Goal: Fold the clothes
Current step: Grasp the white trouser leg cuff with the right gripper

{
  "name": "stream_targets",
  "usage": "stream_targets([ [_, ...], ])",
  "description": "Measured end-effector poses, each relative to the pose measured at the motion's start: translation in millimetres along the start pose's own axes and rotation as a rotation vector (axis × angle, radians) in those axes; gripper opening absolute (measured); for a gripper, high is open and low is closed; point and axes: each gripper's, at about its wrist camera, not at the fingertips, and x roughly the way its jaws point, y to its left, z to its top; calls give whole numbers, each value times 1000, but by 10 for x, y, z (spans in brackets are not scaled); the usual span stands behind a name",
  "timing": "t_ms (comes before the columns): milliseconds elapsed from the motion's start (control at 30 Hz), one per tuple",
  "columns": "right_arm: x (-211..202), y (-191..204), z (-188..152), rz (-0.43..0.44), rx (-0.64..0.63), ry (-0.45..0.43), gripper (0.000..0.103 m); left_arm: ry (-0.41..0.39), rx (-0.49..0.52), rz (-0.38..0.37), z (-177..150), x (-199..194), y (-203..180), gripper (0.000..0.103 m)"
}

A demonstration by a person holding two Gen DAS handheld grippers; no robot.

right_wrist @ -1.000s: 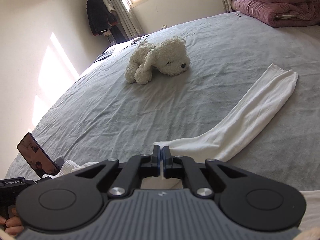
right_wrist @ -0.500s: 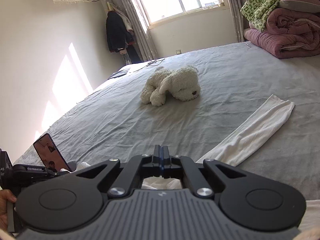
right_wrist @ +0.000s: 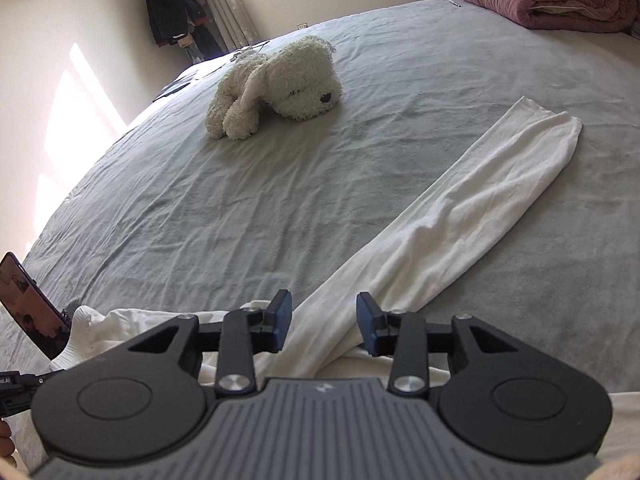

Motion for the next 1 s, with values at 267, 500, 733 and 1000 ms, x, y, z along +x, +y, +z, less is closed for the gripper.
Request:
stream_targets([
  [267,332,-6,17,-143,-40,26,42,29,33,35,-63,84,-74,10],
  [500,363,116,-12,-234,-167,14,10,36,44,49,-66,117,-120,10],
  [733,95,60,75,-185,-116,-62,4,-16,11,30,-21,49,-126,7],
  [1000,-523,80,268,-144,-96,-202,4,-65,-13,-10,44,-42,-122,6],
])
